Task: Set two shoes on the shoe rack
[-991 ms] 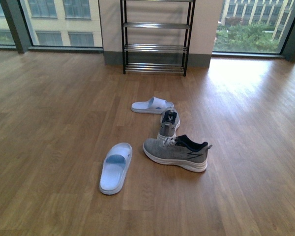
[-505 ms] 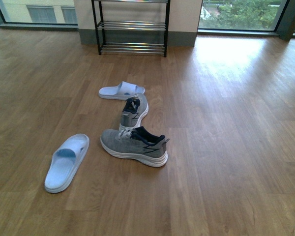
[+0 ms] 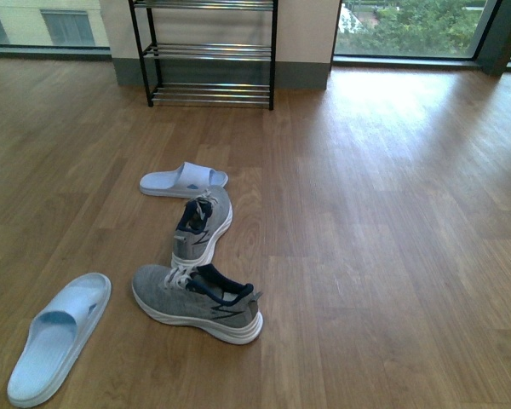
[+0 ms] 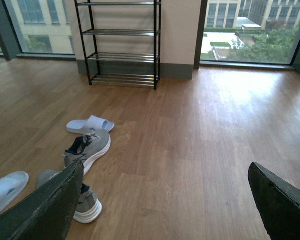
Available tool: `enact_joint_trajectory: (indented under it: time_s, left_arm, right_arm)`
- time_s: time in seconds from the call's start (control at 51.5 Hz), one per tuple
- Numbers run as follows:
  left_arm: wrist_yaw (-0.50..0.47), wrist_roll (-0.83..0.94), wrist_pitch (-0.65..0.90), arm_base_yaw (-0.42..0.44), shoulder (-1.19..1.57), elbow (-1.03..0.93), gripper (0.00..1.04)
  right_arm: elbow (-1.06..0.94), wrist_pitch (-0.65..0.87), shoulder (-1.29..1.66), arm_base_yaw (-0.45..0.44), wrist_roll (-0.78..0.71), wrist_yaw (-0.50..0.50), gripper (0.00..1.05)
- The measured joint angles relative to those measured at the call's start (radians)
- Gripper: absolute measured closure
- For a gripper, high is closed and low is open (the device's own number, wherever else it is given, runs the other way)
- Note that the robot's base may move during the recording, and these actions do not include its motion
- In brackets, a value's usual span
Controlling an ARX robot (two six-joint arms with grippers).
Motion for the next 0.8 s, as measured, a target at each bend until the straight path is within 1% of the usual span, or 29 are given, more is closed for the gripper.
enact_joint_trajectory:
  time_s: [0.797]
  left_arm:
    - [-0.001,0.000,0.000,0.000,0.000,0.000,0.09]
  right_arm:
    - [0.000,0.000,0.000,0.000,0.000,-0.003,0.09]
